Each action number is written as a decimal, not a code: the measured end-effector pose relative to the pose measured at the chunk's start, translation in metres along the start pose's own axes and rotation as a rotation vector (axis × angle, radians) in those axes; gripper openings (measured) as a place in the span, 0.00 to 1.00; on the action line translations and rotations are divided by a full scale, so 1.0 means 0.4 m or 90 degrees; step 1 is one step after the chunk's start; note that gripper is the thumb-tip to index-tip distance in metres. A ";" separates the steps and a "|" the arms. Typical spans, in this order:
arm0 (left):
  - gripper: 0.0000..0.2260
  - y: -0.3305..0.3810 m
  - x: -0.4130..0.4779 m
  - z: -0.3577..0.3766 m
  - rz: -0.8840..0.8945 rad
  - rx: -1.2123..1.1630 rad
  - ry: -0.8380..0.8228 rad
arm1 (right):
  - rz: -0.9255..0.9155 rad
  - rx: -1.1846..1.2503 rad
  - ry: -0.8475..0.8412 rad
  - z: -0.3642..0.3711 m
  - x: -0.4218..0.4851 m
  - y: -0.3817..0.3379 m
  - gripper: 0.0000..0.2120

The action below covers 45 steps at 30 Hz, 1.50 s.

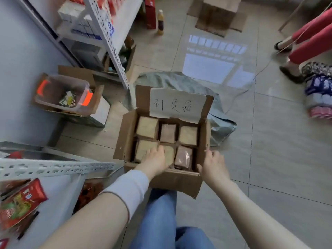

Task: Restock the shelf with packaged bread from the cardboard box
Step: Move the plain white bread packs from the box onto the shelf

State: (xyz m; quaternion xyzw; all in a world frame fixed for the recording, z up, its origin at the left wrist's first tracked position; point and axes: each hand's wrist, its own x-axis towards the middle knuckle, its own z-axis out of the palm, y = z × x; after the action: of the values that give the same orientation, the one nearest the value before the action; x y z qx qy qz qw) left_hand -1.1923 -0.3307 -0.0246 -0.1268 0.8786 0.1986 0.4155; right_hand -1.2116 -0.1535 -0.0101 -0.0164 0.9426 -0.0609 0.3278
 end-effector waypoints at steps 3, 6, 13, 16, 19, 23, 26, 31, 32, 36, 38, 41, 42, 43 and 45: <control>0.26 -0.031 0.200 0.083 -0.022 -0.021 -0.062 | 0.065 0.086 -0.087 0.120 0.188 0.007 0.33; 0.28 -0.073 0.392 0.166 -0.002 0.005 -0.048 | 0.158 0.185 -0.129 0.234 0.388 0.010 0.36; 0.33 -0.096 0.641 0.212 0.153 0.400 -0.024 | 0.287 0.284 -0.050 0.369 0.658 -0.018 0.39; 0.26 -0.104 0.667 0.190 0.161 0.459 -0.031 | 0.299 0.253 -0.010 0.377 0.673 -0.028 0.35; 0.21 -0.102 0.668 0.162 0.192 0.428 -0.010 | 0.260 0.283 -0.001 0.365 0.669 -0.014 0.31; 0.26 -0.090 0.650 0.148 0.230 0.358 -0.004 | 0.283 0.376 0.005 0.338 0.662 0.007 0.31; 0.25 -0.086 0.639 0.148 0.212 0.188 -0.024 | 0.306 0.441 0.003 0.331 0.662 0.014 0.38; 0.26 -0.099 0.625 0.157 0.174 -0.176 -0.018 | 0.263 0.525 -0.071 0.323 0.644 0.023 0.24; 0.26 -0.104 0.621 0.163 0.154 -0.230 -0.020 | 0.261 0.544 -0.054 0.322 0.638 0.027 0.21; 0.20 -0.117 0.605 0.202 0.136 -0.299 -0.041 | 0.222 0.508 0.020 0.313 0.610 0.046 0.12; 0.18 -0.117 0.584 0.207 0.154 -0.318 -0.040 | 0.202 0.483 0.056 0.305 0.590 0.055 0.13; 0.17 -0.117 0.515 0.198 0.198 -0.357 0.014 | 0.194 0.476 0.094 0.286 0.552 0.064 0.13; 0.18 -0.117 0.478 0.190 0.204 -0.375 0.055 | 0.196 0.482 0.105 0.277 0.537 0.065 0.15; 0.18 -0.120 0.434 0.177 0.199 -0.404 0.108 | 0.193 0.488 0.114 0.267 0.518 0.067 0.16; 0.17 -0.128 0.328 0.144 0.162 -0.502 0.231 | 0.167 0.505 0.123 0.241 0.469 0.072 0.17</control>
State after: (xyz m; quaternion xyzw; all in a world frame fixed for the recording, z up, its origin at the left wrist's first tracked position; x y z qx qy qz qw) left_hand -1.2151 -0.3578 -0.1726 -0.1990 0.8030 0.5423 0.1467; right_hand -1.2988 -0.1484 -0.2043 0.2371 0.8666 -0.3777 0.2238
